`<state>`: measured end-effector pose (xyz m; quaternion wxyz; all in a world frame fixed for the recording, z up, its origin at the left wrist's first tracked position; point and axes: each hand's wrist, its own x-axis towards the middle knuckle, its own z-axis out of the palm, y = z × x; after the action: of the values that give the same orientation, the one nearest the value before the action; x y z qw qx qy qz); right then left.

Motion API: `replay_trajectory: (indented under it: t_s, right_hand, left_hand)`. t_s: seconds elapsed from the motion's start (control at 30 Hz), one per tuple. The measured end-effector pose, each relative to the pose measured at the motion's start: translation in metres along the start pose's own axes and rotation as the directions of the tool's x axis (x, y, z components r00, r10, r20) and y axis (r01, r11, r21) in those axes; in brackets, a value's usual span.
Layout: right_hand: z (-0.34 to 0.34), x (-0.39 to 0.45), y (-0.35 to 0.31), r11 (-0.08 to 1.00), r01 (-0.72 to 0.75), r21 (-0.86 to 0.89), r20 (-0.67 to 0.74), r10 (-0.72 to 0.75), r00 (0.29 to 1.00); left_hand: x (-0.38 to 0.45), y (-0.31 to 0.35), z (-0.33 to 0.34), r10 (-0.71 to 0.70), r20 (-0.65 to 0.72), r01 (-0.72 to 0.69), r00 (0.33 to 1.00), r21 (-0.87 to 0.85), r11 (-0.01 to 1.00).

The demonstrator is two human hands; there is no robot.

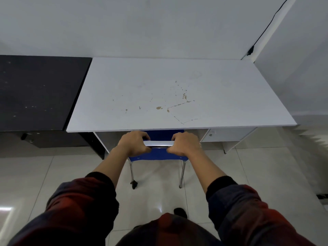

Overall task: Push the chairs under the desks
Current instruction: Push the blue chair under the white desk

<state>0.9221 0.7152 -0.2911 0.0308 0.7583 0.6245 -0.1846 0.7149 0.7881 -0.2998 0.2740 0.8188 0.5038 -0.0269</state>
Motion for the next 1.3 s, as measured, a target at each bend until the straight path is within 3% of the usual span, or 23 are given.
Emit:
replay_trajectory:
  t_s: [0.13, 0.57, 0.77, 0.93, 1.1, 1.3]
  right_hand:
    - [0.002, 0.003, 0.007, 0.999, 0.049, -0.001, -0.073, -0.049, 0.996]
    - [-0.003, 0.014, 0.028, 0.992, 0.123, 0.014, -0.133, -0.12, 0.984]
    - [-0.006, 0.012, 0.029, 0.995, 0.1, 0.02, -0.124, -0.097, 0.988]
    - [0.005, 0.006, 0.025, 0.998, 0.066, 0.024, -0.183, -0.06, 0.981]
    - [0.005, 0.007, 0.026, 0.997, 0.078, -0.004, -0.177, -0.078, 0.981]
    - [0.004, 0.009, 0.026, 0.996, 0.092, -0.001, -0.175, -0.091, 0.98]
  left_hand:
    - [-0.003, 0.002, 0.005, -0.043, -0.072, 0.045, 0.996, 0.028, 0.999]
    - [0.01, 0.013, 0.012, -0.05, -0.094, 0.05, 0.994, 0.005, 0.999]
    - [0.004, 0.022, 0.024, 0.075, -0.317, -0.015, 0.945, 0.188, 0.982]
    - [-0.012, 0.016, 0.046, -0.016, -0.502, 0.026, 0.864, 0.014, 1.0]
    - [-0.005, 0.011, 0.032, 0.013, -0.377, 0.003, 0.926, 0.041, 0.999]
    - [-0.003, 0.01, 0.028, 0.004, -0.34, 0.004, 0.94, 0.021, 1.0]
